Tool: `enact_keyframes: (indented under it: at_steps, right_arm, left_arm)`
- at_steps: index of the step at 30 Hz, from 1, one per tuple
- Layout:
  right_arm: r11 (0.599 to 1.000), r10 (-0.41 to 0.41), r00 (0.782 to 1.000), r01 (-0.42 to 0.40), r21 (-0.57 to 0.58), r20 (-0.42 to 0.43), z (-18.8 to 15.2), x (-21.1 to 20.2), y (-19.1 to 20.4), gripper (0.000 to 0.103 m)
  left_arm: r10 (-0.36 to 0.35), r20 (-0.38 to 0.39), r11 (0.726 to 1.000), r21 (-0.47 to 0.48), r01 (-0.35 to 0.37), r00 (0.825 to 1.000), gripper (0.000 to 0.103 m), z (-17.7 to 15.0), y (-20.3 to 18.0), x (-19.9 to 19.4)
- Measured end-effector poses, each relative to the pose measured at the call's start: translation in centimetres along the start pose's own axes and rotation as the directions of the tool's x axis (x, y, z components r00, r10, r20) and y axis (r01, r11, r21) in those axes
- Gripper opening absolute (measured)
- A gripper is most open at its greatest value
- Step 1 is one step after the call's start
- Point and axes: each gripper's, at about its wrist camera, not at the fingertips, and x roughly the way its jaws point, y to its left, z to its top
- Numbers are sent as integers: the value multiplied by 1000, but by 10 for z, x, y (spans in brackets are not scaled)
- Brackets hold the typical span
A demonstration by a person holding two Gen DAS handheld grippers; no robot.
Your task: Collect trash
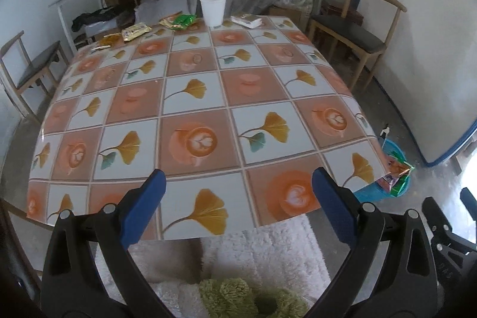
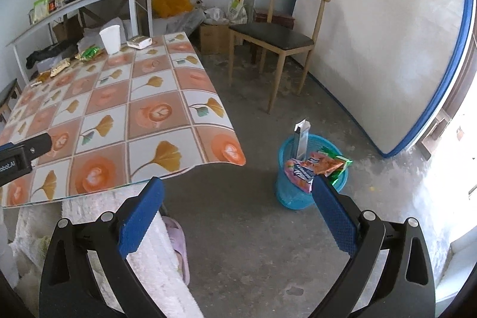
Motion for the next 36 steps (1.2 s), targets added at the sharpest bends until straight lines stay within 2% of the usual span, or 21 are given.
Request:
enact_keyframes:
  at_steps: [10, 16, 29, 36]
  right_arm:
    - [1000, -13, 1000, 14, 6, -12, 3, 3, -5, 96]
    - [1000, -8, 1000, 8, 2, -11, 4, 4, -2, 96]
    - [1000, -17, 1000, 17, 14, -10, 4, 0, -1, 96]
    - [1000, 10, 1000, -10, -4, -6, 3, -4, 7, 96]
  left_arm:
    - [45, -5, 998, 51, -45, 999, 94, -1, 0, -5]
    - [75, -4, 996, 46, -74, 997, 94, -2, 9, -7]
    - [60, 3, 996, 59, -60, 998, 94, -3, 11, -9]
    - [58, 1, 997, 60, -58, 998, 94, -4, 9, -9]
